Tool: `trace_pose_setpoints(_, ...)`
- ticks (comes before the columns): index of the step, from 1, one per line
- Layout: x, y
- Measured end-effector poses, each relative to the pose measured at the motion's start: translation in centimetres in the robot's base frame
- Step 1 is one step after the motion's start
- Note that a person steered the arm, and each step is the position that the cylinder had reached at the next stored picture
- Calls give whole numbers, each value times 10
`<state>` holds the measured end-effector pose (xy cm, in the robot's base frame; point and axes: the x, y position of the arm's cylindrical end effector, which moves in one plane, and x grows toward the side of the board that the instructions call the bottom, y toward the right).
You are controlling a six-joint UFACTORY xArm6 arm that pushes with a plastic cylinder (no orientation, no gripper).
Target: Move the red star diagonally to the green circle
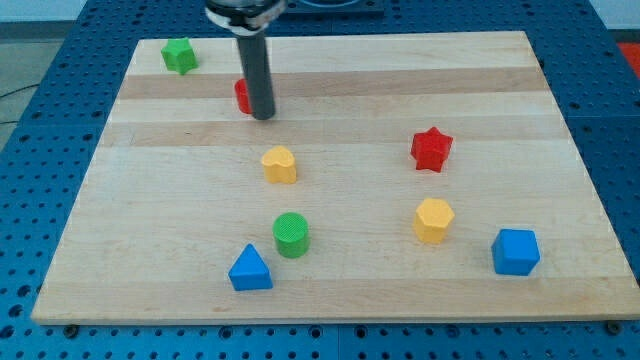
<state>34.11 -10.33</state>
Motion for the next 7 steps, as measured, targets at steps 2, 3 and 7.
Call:
trace_pose_setpoints(2,9,85)
trace_pose_setpoints(3,76,151)
trace_pose_setpoints(7,105,60)
